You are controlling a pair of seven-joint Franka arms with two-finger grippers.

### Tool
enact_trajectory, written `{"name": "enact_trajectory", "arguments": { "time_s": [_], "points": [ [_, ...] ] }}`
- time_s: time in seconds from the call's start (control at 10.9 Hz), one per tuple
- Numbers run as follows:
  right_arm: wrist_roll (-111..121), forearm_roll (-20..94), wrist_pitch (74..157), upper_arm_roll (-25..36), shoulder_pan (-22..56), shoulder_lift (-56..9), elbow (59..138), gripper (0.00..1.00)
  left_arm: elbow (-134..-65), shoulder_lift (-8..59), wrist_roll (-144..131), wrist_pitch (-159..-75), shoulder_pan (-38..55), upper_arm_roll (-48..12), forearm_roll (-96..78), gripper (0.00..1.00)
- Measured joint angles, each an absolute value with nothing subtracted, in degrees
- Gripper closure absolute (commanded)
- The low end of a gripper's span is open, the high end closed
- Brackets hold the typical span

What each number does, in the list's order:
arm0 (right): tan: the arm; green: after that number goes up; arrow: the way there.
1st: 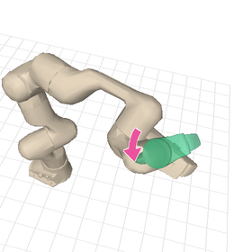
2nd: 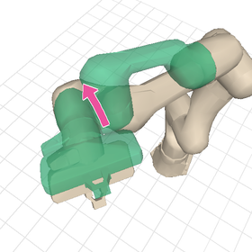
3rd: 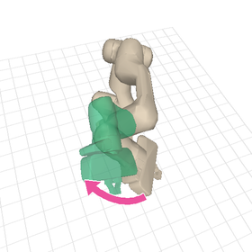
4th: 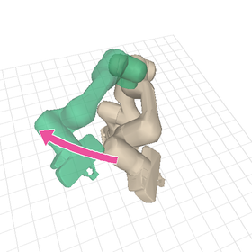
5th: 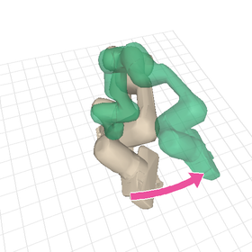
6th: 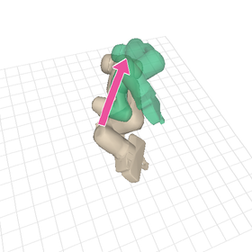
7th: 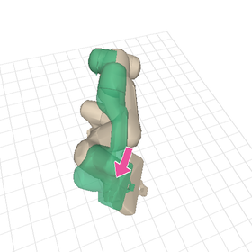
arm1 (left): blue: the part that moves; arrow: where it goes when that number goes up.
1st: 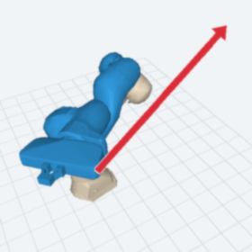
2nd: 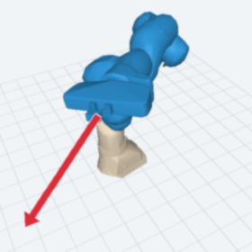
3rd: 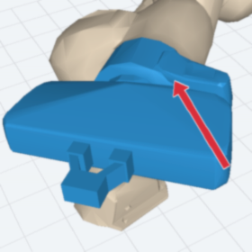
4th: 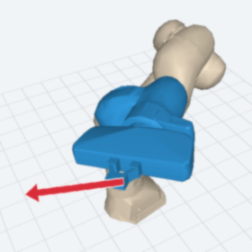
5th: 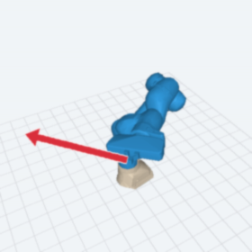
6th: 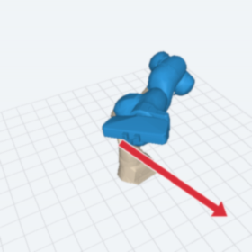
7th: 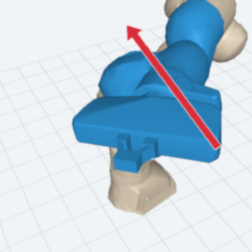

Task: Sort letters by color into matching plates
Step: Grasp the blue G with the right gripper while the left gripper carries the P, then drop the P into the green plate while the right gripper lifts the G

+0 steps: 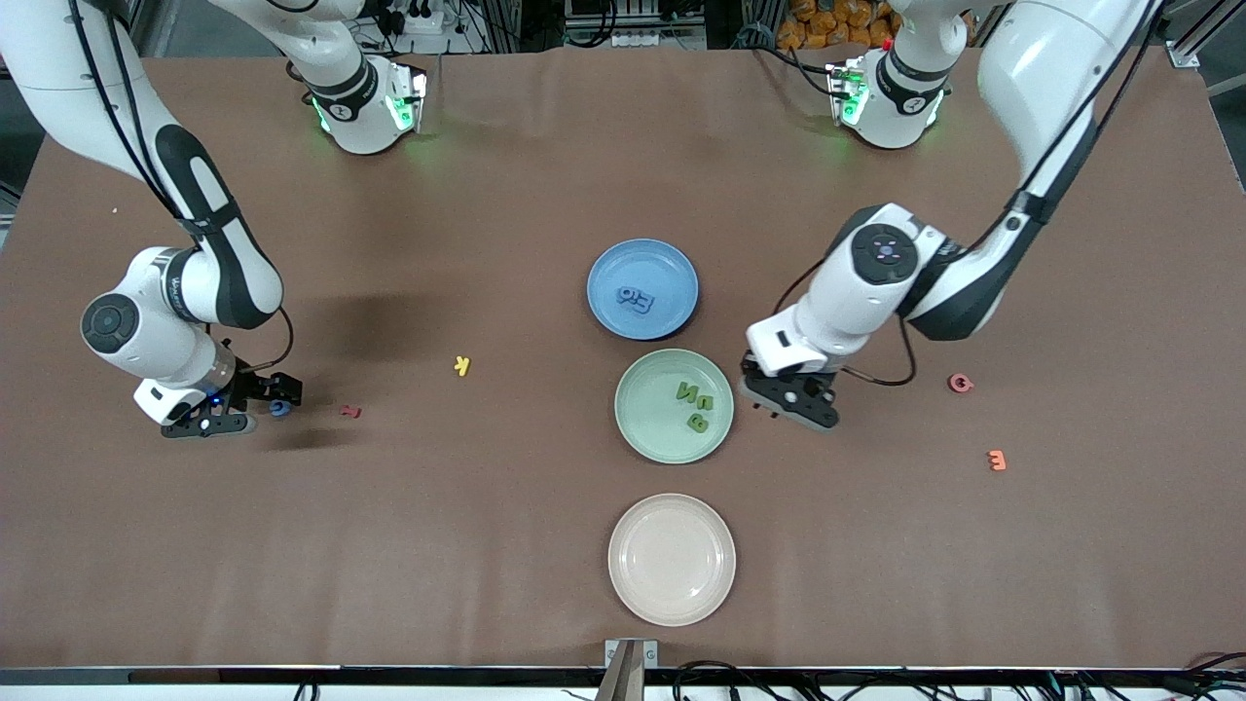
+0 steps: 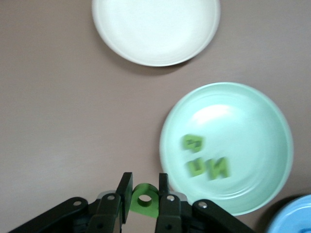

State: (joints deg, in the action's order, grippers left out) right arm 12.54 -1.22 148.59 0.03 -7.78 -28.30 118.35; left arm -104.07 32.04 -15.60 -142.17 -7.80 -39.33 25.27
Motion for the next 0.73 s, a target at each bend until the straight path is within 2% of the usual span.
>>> {"name": "enact_trajectory", "arguments": {
  "time_s": [0.18, 0.27, 0.37, 0.55, 0.64, 0.73],
  "points": [
    [12.5, -1.2, 149.8, 0.0, -7.8, -29.4, 118.5, 0.00, -100.2, 35.2, -25.1, -142.2, 1.6, -34.2, 26.5, 1.00],
    [12.5, -1.2, 150.3, 0.0, -7.8, -29.6, 118.6, 0.07, -98.1, 36.5, -29.5, -142.2, 8.4, -29.5, 26.6, 1.00],
    [12.5, -1.2, 151.0, 0.0, -7.9, -29.8, 118.9, 0.18, -96.5, 37.6, -33.1, -142.2, 14.0, -25.6, 26.6, 1.00],
    [12.6, -1.2, 152.3, 0.0, -7.9, -30.2, 119.5, 0.30, -94.3, 39.5, -37.3, -142.2, 20.6, -21.1, 26.6, 1.00],
    [12.7, -1.2, 152.4, 0.0, -7.9, -30.3, 119.7, 0.38, -93.5, 40.2, -38.0, -142.2, 21.5, -20.5, 26.6, 0.80],
    [12.7, -1.2, 152.5, 0.0, -7.9, -30.4, 119.7, 0.48, -92.7, 40.9, -38.3, -142.2, 21.7, -20.4, 26.6, 0.38]
  ]
}}
